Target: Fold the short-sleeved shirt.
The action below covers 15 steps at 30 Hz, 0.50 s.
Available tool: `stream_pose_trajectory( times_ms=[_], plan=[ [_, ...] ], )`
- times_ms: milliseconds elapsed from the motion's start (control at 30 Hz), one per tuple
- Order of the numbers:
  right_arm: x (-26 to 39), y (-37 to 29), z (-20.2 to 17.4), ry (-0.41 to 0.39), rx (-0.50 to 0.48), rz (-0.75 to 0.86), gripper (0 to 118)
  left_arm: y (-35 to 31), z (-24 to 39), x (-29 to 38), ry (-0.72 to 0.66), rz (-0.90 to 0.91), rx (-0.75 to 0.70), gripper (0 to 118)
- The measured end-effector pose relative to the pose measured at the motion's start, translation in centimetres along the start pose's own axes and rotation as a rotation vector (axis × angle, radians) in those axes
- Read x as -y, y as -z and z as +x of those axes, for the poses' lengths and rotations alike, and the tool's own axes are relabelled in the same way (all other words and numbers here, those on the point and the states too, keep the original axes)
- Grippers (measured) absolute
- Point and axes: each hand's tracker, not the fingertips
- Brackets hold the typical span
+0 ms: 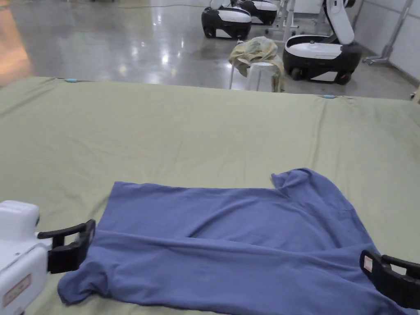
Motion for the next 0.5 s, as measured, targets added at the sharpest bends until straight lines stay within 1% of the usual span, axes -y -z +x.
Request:
stream_pose_trajectory(
  times_ms=[33,67,133,167,233,267,300,333,400,433,500],
  plan=[
    [-0.4,0.6,-1.3,-0.016,0.012,0.025,15,1.3,0.4,-0.3,0.013,-0.049,-0.029,20],
    [-0.6,1.3,-1.9,-0.009,-0.01,0.013,2,2.4,0.8,-0.6,0.019,-0.08,-0.03,5],
    [-1.1,3.4,-3.0,0.023,-0.045,-0.037,2,5.2,1.1,-0.8,0.015,-0.132,0.015,5],
    [-0.8,4.5,-3.2,0.032,-0.042,-0.042,2,7.0,1.4,-0.8,0.04,-0.158,-0.052,5],
    [-0.8,5.7,-3.8,0.038,-0.105,-0.064,2,10.3,2.2,-1.2,0.047,-0.194,-0.003,5],
    [-0.7,6.2,-4.2,0.033,-0.097,-0.062,2,12.1,2.1,-1.5,0.059,-0.221,-0.024,5],
    [-0.5,6.6,-4.5,0.028,-0.097,-0.064,2,14.0,2.0,-1.8,0.071,-0.258,-0.032,5],
    [-0.5,7.1,-4.5,0.019,-0.102,-0.074,2,16.2,1.9,-2.1,0.067,-0.265,-0.039,20],
    [-0.5,8.1,-4.2,0.017,-0.098,-0.094,2,19.9,0.4,-2.9,0.025,-0.293,-0.024,64],
    [-0.3,8.6,-3.8,0.018,-0.09,-0.104,2,22.1,0.0,-3.3,0.013,-0.303,-0.034,82],
    [-0.4,9.6,-2.8,0.021,-0.07,-0.132,2,26.0,-0.1,-3.7,0.067,-0.358,-0.063,83]
  ],
)
